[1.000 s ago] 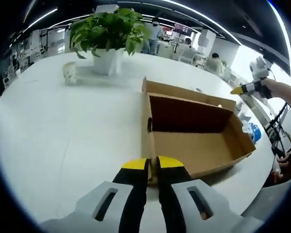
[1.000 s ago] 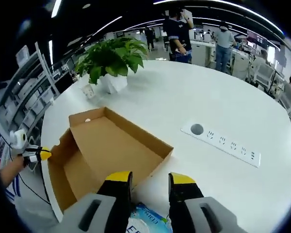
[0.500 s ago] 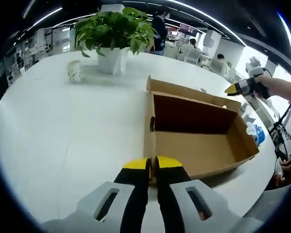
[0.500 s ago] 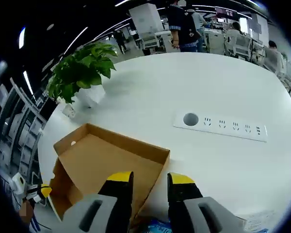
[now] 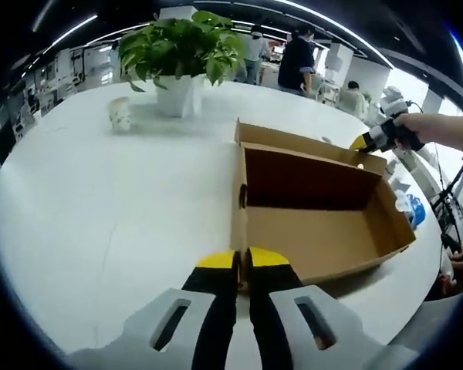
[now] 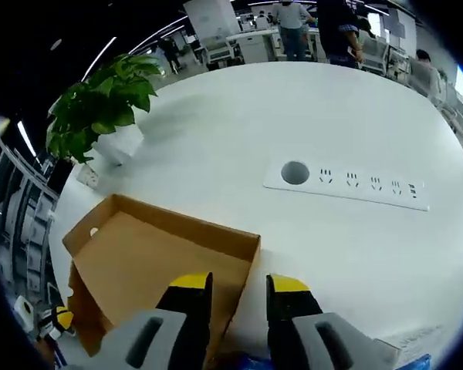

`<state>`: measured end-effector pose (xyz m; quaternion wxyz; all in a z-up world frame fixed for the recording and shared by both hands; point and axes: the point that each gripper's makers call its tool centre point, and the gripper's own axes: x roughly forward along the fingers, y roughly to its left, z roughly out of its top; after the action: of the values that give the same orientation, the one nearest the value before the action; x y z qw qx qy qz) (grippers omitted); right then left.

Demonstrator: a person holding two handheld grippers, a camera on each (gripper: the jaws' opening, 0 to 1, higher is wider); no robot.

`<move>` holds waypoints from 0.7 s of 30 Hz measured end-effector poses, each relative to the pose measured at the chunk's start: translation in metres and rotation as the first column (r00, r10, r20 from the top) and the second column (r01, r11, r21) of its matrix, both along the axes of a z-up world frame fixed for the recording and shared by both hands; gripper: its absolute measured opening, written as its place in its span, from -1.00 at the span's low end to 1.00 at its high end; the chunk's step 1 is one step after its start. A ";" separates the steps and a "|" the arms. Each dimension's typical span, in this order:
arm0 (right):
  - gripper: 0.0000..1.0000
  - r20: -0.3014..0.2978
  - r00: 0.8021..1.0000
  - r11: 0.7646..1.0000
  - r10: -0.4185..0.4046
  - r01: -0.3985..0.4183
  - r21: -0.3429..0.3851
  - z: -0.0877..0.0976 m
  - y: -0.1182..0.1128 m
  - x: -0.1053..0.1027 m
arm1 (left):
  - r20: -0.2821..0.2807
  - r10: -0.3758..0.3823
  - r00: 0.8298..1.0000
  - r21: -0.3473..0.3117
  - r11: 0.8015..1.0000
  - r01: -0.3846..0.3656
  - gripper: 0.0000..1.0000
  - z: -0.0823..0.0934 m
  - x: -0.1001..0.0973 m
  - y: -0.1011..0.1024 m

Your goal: Operate the shoe box by opening the lid, removing the specified soft item, and placing it in the target area until the item is outside and the box remains undamaged.

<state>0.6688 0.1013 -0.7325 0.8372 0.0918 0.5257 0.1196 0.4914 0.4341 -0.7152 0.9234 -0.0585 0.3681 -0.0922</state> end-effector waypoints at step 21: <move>-0.98 -0.072 0.997 1.000 -0.014 0.012 -0.021 -0.016 -0.002 0.000 | -0.006 -0.006 1.000 0.030 1.000 0.007 -0.97 -0.003 -0.001 -0.003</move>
<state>0.6687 0.0989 -0.7484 0.8192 0.0909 0.5564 0.1053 0.4901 0.4308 -0.7178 0.9227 -0.0437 0.3724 -0.0895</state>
